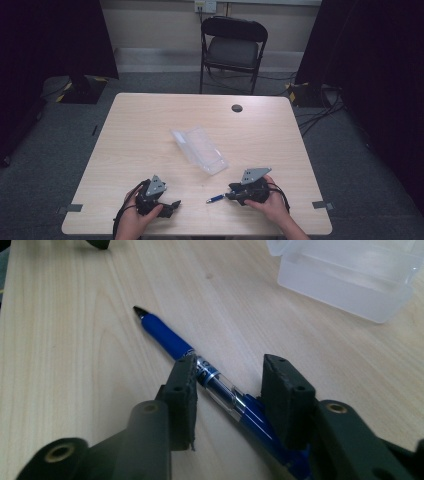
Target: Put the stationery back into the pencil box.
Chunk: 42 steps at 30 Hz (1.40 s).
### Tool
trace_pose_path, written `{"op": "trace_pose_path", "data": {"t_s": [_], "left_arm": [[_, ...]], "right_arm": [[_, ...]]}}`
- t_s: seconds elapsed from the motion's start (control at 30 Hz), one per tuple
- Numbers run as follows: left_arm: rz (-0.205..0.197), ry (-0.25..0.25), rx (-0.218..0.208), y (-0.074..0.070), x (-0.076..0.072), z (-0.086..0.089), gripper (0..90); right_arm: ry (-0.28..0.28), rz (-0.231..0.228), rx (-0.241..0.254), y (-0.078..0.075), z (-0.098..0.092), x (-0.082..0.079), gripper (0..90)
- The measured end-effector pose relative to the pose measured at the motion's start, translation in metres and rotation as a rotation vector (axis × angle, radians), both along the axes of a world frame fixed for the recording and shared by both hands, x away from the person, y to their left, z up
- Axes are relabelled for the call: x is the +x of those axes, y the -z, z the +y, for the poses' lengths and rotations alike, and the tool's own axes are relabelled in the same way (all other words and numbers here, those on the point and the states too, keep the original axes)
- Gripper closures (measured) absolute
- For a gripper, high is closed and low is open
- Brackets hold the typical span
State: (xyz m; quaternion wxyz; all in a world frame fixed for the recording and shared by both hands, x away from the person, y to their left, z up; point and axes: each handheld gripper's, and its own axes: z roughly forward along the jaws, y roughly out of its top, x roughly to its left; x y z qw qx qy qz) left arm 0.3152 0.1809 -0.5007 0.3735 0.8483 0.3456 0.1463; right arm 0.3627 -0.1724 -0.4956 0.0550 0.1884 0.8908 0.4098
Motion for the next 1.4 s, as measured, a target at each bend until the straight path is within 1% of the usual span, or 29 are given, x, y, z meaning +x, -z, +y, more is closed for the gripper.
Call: {"op": "trace_pose_path", "data": {"t_s": [0.07, 0.1, 0.17, 0.2, 0.33, 0.4, 0.43, 0.5, 0.6, 0.7, 0.83, 0.9, 0.93, 0.97, 1.0, 1.03, 1.07, 1.13, 1.27, 1.3, 1.37, 1.4], "left_arm": [[0.0, 0.0, 0.0, 0.0, 0.0, 0.0, 14.8], [-0.001, 0.001, -0.006, 0.0, 0.0, 0.0, 14.8], [-0.001, 0.001, -0.006, 0.0, 0.0, 0.0, 14.7], [-0.001, 0.002, -0.005, 0.0, 0.0, 0.0, 14.8], [-0.001, 0.002, -0.004, 0.0, 0.0, 0.0, 14.7], [-0.001, 0.002, -0.005, 0.0, 0.0, 0.0, 14.7], [-0.001, 0.002, -0.005, 0.0, 0.0, 0.0, 14.7], [-0.001, 0.002, -0.004, 0.0, 0.0, 0.0, 14.7], [-0.001, 0.003, -0.005, 0.0, 0.0, 0.0, 14.7], [-0.001, 0.002, -0.005, 0.0, 0.0, 0.0, 14.7], [-0.001, 0.003, -0.005, 0.0, 0.0, 0.0, 14.7], [-0.001, 0.002, -0.004, 0.0, 0.0, 0.0, 14.7], [-0.001, 0.002, -0.004, 0.0, 0.0, 0.0, 14.7], [-0.001, 0.002, -0.005, 0.0, 0.0, 0.0, 14.7], [-0.001, 0.002, -0.005, 0.0, 0.0, 0.0, 14.8], [-0.001, 0.002, -0.004, 0.0, 0.0, 0.0, 14.7], [-0.001, 0.003, -0.005, 0.0, 0.0, 0.0, 14.7], [-0.001, 0.002, -0.005, 0.0, 0.0, 0.0, 14.7], [-0.001, 0.003, -0.005, 0.0, 0.0, 0.0, 14.7], [-0.001, 0.002, -0.005, 0.0, 0.0, 0.0, 14.7], [-0.001, 0.002, -0.005, 0.0, 0.0, 0.0, 14.7], [-0.001, 0.003, -0.004, 0.0, 0.0, 0.0, 14.7]], "right_arm": [[-0.009, 0.027, -0.005, -0.002, -0.003, -0.001, 67.2], [-0.019, 0.038, -0.006, -0.002, -0.005, -0.001, 69.7], [-0.028, 0.066, 0.003, -0.002, -0.009, -0.003, 73.0], [-0.032, 0.072, 0.005, -0.002, -0.01, -0.003, 74.1], [-0.053, 0.076, -0.008, -0.003, -0.011, -0.009, 77.1], [-0.046, 0.082, -0.012, -0.004, -0.01, -0.012, 77.6], [-0.033, 0.081, -0.011, -0.004, -0.01, -0.013, 77.7], [-0.034, 0.083, 0.0, -0.003, -0.011, -0.013, 78.1], [-0.006, 0.088, 0.003, -0.003, -0.013, -0.013, 78.3], [0.024, 0.082, 0.007, -0.003, -0.017, -0.011, 78.3], [0.083, 0.076, 0.021, -0.005, -0.028, -0.007, 78.4], [0.108, 0.076, 0.038, -0.006, -0.034, -0.005, 78.4], [0.12, 0.066, 0.035, -0.007, -0.036, -0.005, 78.4], [0.143, 0.042, 0.005, -0.008, -0.039, -0.005, 78.3], [0.153, 0.034, -0.002, -0.007, -0.041, -0.005, 78.3], [0.17, 0.043, 0.017, -0.006, -0.044, -0.003, 78.3], [0.18, 0.05, 0.024, -0.005, -0.046, -0.002, 78.2], [0.19, 0.058, 0.022, -0.003, -0.048, -0.001, 78.1], [0.189, 0.071, 0.029, -0.001, -0.048, 0.0, 76.6], [0.192, 0.065, 0.027, -0.001, -0.046, 0.001, 69.9], [0.182, 0.07, 0.037, 0.0, -0.043, 0.002, 72.6], [0.187, 0.069, 0.033, -0.001, -0.041, 0.002, 72.2]]}}
